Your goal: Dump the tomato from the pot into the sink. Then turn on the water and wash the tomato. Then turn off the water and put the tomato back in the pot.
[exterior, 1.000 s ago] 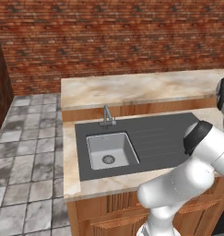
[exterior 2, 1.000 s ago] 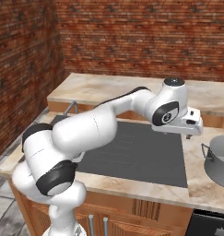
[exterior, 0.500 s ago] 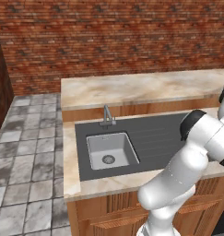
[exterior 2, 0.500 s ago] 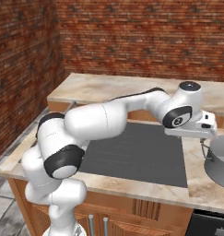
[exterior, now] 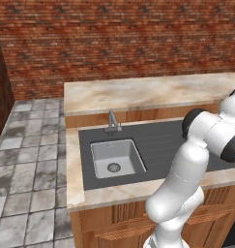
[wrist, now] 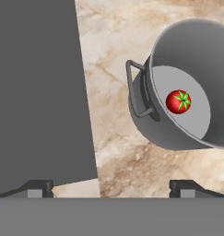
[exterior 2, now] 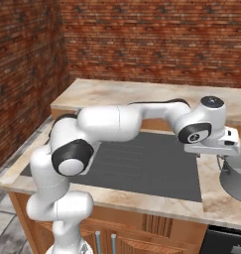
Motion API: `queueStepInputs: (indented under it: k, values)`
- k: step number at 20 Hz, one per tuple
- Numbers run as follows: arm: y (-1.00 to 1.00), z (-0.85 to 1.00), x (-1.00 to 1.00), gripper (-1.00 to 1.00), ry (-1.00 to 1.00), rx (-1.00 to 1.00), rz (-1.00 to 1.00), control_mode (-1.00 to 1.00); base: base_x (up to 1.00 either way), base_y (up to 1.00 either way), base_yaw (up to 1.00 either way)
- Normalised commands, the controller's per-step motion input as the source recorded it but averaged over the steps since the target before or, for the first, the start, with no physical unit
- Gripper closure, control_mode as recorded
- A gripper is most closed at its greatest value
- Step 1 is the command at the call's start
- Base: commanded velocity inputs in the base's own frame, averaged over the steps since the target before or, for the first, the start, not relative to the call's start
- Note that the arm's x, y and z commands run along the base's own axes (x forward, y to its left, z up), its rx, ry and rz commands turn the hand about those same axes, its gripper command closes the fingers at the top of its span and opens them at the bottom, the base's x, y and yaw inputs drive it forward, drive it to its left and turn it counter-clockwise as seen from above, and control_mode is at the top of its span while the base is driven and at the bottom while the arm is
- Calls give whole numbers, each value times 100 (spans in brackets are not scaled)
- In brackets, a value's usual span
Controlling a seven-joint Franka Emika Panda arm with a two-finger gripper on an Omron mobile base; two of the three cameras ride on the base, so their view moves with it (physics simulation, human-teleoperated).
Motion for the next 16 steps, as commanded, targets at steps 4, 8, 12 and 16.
queueStepInputs:
  k: [4,8,12,16]
  values:
    - [-8,-15,5,-100,-3,-4,4,-100,0,0,0]
    - [-4,-9,13,-100,0,-3,4,-100,0,0,0]
    - [0,-7,18,-100,0,-3,3,-100,0,0,0]
    - [-1,-8,21,-100,0,-2,3,-100,0,0,0]
